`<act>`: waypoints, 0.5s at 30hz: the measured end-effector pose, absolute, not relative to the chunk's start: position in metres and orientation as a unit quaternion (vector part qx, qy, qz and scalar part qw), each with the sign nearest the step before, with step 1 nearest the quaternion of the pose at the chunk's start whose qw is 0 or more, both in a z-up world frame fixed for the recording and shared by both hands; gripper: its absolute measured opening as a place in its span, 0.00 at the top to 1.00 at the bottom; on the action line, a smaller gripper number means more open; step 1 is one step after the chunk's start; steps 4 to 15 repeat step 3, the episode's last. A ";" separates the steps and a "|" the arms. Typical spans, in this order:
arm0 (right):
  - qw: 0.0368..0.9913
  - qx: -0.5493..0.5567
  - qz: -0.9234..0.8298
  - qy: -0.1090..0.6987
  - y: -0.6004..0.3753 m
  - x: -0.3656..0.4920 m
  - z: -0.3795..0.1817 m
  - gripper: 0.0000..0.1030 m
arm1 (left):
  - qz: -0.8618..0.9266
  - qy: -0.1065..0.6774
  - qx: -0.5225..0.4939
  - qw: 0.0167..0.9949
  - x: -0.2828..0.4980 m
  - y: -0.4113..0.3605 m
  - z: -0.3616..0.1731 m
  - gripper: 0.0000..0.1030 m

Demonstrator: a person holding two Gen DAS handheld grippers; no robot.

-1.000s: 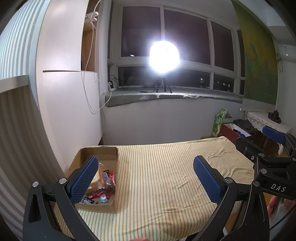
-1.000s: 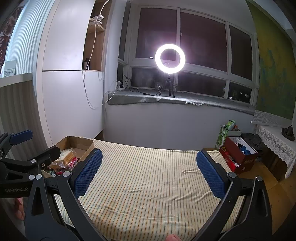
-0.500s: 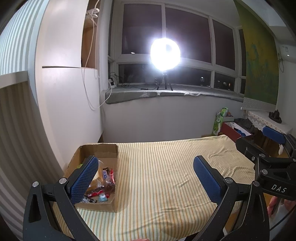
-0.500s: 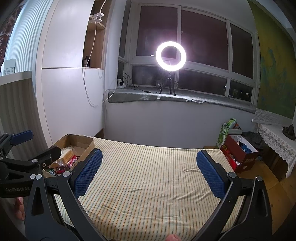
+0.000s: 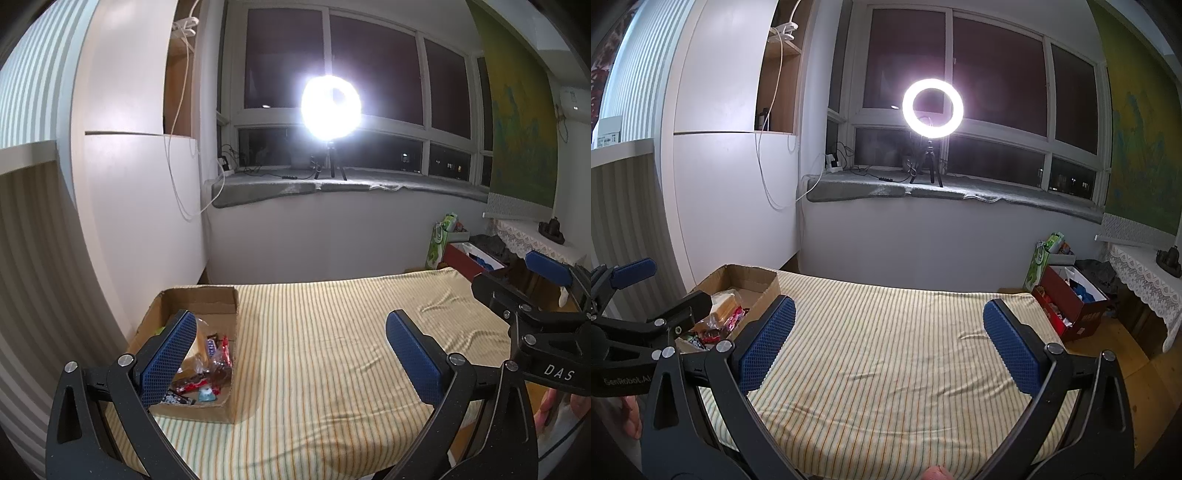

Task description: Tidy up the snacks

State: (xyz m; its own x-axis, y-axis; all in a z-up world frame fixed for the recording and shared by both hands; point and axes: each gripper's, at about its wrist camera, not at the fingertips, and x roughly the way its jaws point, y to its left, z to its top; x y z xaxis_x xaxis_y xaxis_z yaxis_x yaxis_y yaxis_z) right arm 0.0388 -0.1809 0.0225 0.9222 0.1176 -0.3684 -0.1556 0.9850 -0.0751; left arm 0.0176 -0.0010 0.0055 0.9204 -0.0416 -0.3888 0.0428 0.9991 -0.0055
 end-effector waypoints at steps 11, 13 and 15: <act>0.979 -0.052 0.070 0.185 -0.182 0.039 0.022 0.00 | -0.021 0.198 0.002 0.980 0.018 -0.001 0.004 0.01; 0.979 -0.052 0.070 0.185 -0.182 0.039 0.022 0.00 | -0.021 0.198 0.002 0.980 0.018 -0.001 0.004 0.01; 0.979 -0.052 0.070 0.185 -0.182 0.039 0.022 0.00 | -0.021 0.198 0.002 0.980 0.018 -0.001 0.004 0.01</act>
